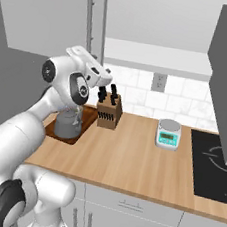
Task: Pick the kettle from the counter and place it on the tray. Then pick the mug from the cabinet and place it on the tray. Then close the cabinet doors.
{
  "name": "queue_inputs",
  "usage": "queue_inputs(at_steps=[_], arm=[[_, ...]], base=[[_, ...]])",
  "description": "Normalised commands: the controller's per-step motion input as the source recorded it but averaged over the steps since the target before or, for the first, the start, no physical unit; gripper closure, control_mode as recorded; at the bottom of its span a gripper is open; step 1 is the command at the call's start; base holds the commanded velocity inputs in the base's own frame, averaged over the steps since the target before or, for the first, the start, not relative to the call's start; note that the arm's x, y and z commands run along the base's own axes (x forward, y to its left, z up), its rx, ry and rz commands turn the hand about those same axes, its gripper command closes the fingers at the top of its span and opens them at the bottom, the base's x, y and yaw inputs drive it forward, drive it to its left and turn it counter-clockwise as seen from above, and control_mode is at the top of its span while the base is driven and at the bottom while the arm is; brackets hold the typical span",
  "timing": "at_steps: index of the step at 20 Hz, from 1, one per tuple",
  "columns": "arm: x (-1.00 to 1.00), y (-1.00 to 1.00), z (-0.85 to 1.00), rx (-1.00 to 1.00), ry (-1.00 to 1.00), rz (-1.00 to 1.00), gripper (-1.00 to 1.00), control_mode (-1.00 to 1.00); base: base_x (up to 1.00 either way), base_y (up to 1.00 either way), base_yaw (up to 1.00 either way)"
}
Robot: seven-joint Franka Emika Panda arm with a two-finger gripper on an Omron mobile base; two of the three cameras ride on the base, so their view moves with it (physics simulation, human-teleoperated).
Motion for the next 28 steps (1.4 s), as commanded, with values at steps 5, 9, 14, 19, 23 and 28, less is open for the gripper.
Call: queue_inputs(at_steps=[5, 9, 14, 19, 23, 28], arm=[[0.72, 0.00, 0.00, 0.19, -0.05, 0.09, -1.00, -1.00], [0.68, 0.00, 0.00, 0.19, -0.02, 0.08, -1.00, -1.00], [0.61, 0.00, -0.04, 0.19, 0.00, 0.09, -1.00, -1.00], [0.07, -0.08, -0.19, 0.11, 0.07, 0.02, -1.00, -1.00], [-0.48, -0.53, -0.03, 0.13, 0.15, 0.00, -1.00, -1.00], [-0.64, -0.68, 0.01, 0.16, 0.18, -0.05, -1.00, -1.00]], base=[[0.00, 0.00, 0.00], [0.00, 0.00, 0.00], [0.00, 0.00, 0.00], [0.00, 0.00, 0.00], [0.00, 0.00, 0.00], [0.00, 0.00, 0.00]])
